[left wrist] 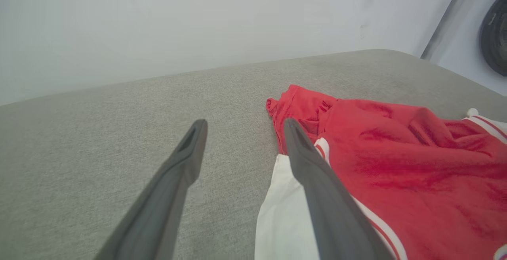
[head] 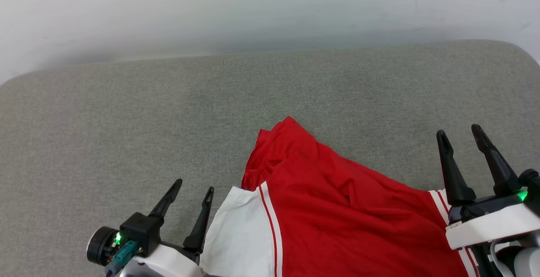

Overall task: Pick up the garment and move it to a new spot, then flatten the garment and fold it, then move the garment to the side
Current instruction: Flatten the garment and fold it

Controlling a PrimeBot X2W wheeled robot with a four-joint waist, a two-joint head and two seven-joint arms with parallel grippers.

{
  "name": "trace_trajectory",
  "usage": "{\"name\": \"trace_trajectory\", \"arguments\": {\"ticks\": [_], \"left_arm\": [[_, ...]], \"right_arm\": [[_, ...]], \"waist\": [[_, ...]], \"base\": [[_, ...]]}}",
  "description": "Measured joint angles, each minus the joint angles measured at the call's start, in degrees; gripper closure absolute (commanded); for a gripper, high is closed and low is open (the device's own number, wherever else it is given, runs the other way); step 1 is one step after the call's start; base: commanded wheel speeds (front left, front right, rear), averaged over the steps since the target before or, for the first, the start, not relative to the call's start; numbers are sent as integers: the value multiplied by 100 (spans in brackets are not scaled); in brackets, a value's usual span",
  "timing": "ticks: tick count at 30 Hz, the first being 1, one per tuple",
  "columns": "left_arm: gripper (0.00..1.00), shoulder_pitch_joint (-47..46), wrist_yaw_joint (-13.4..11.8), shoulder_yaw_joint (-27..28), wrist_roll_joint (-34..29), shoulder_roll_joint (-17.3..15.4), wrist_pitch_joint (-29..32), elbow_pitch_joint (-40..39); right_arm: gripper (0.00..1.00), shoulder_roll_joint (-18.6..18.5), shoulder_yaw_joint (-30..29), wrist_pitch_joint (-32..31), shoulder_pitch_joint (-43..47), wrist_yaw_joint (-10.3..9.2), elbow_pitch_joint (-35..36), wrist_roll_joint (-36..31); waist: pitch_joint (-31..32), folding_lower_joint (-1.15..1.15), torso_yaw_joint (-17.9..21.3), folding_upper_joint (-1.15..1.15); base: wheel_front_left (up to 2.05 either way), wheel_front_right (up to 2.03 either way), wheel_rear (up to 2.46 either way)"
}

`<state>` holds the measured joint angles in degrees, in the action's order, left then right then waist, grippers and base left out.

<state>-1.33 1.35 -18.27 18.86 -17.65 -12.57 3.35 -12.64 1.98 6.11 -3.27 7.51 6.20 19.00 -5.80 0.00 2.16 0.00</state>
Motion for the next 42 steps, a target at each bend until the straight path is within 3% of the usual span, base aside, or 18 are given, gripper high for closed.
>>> {"name": "trace_trajectory", "arguments": {"ticks": [3,10,16,22,23,24,25,32,42], "left_arm": [[0,-8,14,-68,-25,-114,386,-194],[0,-136,68,-252,311,-293,2041,-701],[0,-319,14,-505,357,-516,3516,-517],[0,-412,-66,-600,371,-542,4085,-129],[13,-432,-68,-598,417,-539,4139,-81],[60,-442,-89,-571,467,-530,4146,-43],[100,-448,-122,-543,468,-513,4098,-11],[100,-367,-442,-169,549,-504,3642,192],[100,437,-549,203,968,-770,3613,-40]], "right_arm": [[0,21,4,37,1,0,-3,-57],[0,103,-1,-30,-37,0,164,-346],[0,169,100,-64,-150,0,212,-439],[0,203,125,-52,-155,0,186,-477],[0,205,127,-51,-157,0,179,-488],[0,208,126,-38,-157,0,170,-489],[0,210,124,-35,-157,-1,165,-490],[0,210,119,-75,-152,0,131,-547],[0,182,138,-213,-107,0,140,-599]], "waist": [[-60,0,-16,0],[-272,0,11,0],[-472,0,140,0],[-639,0,274,0],[-653,0,286,0],[-661,0,290,0],[-664,0,287,0],[-596,0,136,0],[-354,0,-178,0]], "base": [[0,0,0],[0,0,0],[0,0,0],[0,0,0],[0,0,0],[0,0,0],[0,0,0],[0,0,0],[0,0,0]]}}
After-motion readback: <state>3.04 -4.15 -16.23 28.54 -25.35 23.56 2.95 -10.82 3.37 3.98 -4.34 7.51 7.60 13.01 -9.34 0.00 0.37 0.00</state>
